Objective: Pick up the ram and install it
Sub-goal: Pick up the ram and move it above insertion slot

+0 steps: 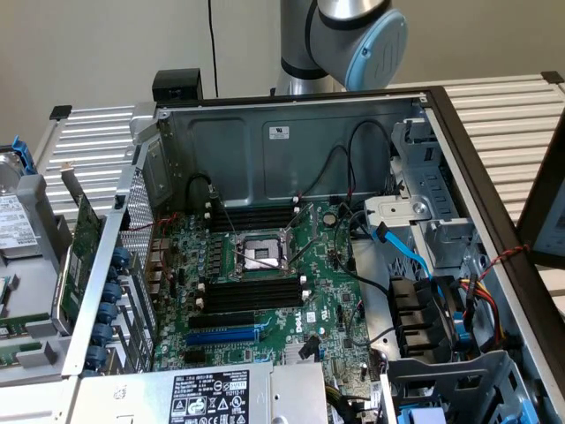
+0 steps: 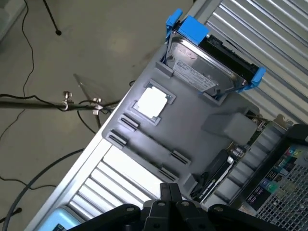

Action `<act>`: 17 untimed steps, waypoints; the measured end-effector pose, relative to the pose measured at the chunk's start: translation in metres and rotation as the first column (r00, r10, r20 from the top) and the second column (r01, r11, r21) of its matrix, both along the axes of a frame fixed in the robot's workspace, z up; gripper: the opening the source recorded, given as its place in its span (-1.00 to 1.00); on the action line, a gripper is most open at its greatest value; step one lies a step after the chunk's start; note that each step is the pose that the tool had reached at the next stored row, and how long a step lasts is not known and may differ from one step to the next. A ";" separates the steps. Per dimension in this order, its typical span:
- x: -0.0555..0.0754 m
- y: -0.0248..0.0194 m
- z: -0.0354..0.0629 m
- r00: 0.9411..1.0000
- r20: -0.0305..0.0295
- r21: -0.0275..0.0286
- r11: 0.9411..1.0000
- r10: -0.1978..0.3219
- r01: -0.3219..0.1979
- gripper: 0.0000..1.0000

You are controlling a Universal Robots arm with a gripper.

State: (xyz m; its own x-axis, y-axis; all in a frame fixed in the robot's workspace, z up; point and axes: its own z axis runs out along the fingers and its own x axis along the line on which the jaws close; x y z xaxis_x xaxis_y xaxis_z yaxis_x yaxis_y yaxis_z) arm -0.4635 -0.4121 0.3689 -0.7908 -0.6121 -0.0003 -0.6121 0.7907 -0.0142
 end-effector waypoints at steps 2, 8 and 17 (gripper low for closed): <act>0.000 0.0000 -0.0002 0.999 0.000 0.000 0.999 0.036 -0.036 -0.79; 0.000 0.0000 -0.0009 0.990 0.000 0.000 0.990 0.144 -0.144 -0.79; 0.000 0.0000 -0.0023 0.952 0.000 0.000 0.952 0.305 -0.305 -0.79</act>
State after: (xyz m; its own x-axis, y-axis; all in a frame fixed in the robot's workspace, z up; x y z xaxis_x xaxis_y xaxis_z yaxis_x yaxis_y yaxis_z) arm -0.4635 -0.4121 0.3666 -0.5663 -0.8242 -0.0004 -0.8241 0.5663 -0.0145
